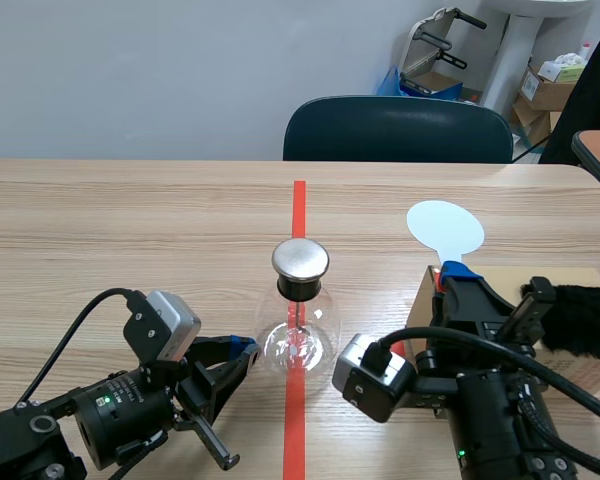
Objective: Do the electroscope experiment
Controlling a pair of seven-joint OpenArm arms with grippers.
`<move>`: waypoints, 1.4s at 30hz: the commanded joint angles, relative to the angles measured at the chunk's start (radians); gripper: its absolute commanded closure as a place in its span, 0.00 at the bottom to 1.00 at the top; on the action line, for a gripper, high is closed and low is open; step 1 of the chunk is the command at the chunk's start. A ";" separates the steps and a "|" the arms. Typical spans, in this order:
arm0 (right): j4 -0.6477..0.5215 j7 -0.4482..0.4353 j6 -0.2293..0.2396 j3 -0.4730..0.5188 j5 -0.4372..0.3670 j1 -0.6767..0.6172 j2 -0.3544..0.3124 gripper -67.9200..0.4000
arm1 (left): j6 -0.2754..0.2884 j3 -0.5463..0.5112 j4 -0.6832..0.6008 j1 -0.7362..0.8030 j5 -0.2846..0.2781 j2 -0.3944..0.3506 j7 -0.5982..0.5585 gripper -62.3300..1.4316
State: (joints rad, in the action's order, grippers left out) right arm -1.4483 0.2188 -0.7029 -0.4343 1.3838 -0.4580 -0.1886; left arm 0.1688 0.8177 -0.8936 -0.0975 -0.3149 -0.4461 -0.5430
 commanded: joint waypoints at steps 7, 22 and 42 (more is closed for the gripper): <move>-0.025 0.003 -0.016 0.003 0.000 0.012 -0.002 0.97 | 0.009 -0.005 -0.018 -0.003 -0.006 0.014 -0.018 0.88; -0.159 -0.001 -0.080 0.051 0.001 -0.151 -0.027 0.97 | 0.009 -0.005 -0.018 -0.002 -0.006 0.013 -0.040 0.88; -0.087 -0.192 -0.080 0.206 -0.079 -0.256 -0.005 0.96 | 0.192 -0.005 -0.029 0.001 -0.018 -0.074 -0.097 0.65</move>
State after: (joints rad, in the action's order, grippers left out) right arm -1.5356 0.0288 -0.7246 -0.2325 1.3083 -0.7254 -0.2020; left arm 0.3523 0.8177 -0.8951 -0.0971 -0.3210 -0.5068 -0.6254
